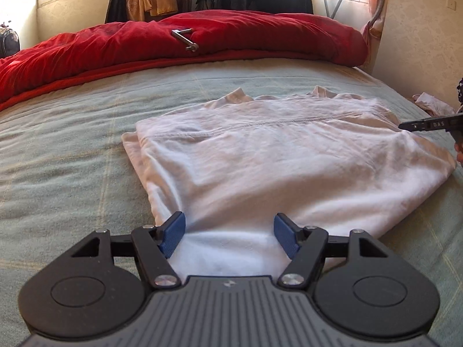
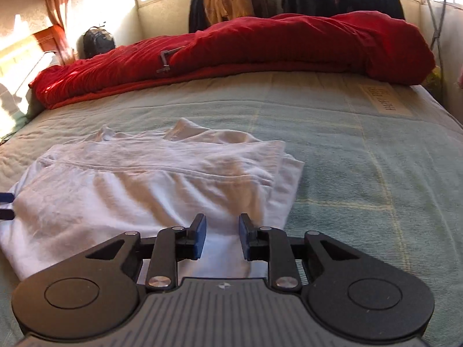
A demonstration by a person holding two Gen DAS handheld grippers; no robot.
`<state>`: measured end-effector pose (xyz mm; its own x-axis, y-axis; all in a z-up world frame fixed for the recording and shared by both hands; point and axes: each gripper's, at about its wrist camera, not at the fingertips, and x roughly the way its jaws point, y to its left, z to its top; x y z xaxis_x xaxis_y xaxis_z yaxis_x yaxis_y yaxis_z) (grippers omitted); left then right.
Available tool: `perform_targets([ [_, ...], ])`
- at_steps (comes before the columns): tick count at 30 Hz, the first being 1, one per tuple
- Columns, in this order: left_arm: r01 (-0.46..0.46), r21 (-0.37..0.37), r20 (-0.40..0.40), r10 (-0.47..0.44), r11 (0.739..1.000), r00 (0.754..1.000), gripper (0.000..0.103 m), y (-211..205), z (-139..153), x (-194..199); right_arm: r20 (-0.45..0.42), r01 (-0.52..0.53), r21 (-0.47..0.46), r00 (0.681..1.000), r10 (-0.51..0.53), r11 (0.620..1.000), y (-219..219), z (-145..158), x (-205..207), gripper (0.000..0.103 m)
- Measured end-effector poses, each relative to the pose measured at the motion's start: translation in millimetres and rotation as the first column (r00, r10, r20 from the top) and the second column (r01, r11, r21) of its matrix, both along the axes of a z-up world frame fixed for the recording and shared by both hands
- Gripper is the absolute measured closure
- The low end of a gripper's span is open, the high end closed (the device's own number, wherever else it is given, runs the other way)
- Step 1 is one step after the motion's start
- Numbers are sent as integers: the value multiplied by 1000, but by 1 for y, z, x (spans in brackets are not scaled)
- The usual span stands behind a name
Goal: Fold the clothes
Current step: 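Raise both open grippers above the folded shirt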
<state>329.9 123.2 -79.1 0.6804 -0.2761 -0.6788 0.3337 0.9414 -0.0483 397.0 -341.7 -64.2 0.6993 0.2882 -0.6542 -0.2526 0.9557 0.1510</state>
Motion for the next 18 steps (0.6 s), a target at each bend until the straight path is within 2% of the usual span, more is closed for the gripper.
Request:
perform_targets([
  [1,5,6,3,-5,1000,1000,34,3,3,-4,3,30,-7,1000,-30,1000,-6,2,0,79],
  [3,16,16,29,-16,1000,999,35,3,14,-7,15,63,-3,998,-63,998,-13,9,1,77],
  [7,59,-18,75,-57,998,996,35,-9,35,12,62,-6,30,998,5,1000,0,26,13,74],
  [9,67,-39,60,-64,997,996,35,-17,33,30,21,-34,15,999,34,999,15,22,30,73],
  [12,56,-52,17,-55,997,998,35,-27,18,54,-15,-16,-60,1000,15,998,28,4,55,73],
  [15,18,-14,-26,-18,1000,1000,30,-30,-2,73,-23,38,-39,999,-39,999,21,-3,73,73],
  [17,-4,-25,-16,4,1000,1000,30,-25,1,75,-16,49,-48,999,-50,998,18,3,74,74],
  [18,-17,-27,-8,17,999,1000,34,-23,4,75,-7,40,-45,999,-40,998,17,9,69,73],
])
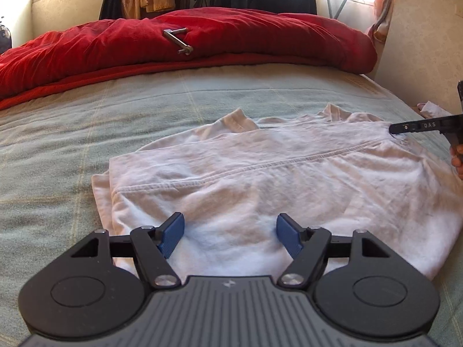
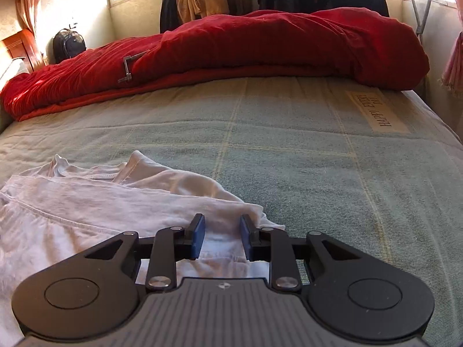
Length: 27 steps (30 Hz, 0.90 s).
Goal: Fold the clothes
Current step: 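Raise both open grippers above the folded shirt, then roll both grippers and pinch the side edge of the folded shirt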
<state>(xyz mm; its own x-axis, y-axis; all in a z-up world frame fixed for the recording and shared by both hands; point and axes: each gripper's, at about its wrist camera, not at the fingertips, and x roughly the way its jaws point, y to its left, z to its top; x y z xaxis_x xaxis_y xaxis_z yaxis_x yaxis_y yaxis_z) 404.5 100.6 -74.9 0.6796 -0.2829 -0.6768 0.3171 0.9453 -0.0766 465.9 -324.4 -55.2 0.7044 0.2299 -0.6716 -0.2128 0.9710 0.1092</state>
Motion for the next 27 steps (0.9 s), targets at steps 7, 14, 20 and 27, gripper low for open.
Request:
perform_targets([
  [7,79,-31,22,-79,996,997,35,2,18,-36,-1,-198,120,980,200,973,0,32,-71,71],
  [14,63,26,-37,-62,998,997,34,20,0,-81,-105,-163,150,978,180,975,-31,5,-122,78],
  [20,85,120,29,-89,989,996,35,23,21,-118,-28,-160,3,987,160,987,-27,27,-161,71],
  [27,243,517,190,-386,821,903,29,-66,20,-161,106,-397,-357,882,459,845,83,47,-211,46],
])
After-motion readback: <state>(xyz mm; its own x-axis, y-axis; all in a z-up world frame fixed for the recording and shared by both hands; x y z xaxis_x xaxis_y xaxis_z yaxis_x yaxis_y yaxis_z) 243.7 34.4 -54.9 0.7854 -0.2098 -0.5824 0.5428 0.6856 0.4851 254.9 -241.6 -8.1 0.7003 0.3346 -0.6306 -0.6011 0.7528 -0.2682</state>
